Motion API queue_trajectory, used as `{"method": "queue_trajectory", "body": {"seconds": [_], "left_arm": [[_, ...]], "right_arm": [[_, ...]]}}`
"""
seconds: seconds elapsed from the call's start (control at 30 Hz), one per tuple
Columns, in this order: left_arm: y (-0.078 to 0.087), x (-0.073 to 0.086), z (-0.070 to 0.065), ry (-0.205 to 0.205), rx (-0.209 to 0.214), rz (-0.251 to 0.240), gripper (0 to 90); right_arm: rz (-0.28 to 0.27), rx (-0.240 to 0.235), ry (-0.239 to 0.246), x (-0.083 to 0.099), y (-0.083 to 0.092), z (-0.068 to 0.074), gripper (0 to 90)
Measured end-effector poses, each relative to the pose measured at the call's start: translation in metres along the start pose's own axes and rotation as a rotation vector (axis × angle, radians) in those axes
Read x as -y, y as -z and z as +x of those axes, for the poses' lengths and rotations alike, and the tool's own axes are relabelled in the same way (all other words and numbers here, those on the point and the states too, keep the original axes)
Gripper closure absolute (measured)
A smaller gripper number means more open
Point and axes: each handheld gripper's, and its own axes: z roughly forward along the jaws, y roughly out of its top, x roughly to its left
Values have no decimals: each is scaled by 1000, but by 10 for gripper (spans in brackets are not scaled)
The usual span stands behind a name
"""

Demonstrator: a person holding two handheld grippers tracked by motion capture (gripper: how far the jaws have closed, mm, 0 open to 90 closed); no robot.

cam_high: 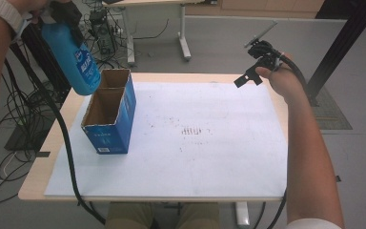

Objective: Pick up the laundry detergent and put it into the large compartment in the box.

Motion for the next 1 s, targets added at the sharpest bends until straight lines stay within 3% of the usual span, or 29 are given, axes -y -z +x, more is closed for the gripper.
{"method": "queue_trajectory", "body": {"seconds": [0.47, 1.0], "left_arm": [[-13, -4, 4, 9, -5, 4, 382], [-39, -15, 6, -4, -11, 28, 382]], "right_arm": [[8, -4, 2, -3, -4, 0, 77], [8, -5, -7, 0, -4, -2, 77]]}}
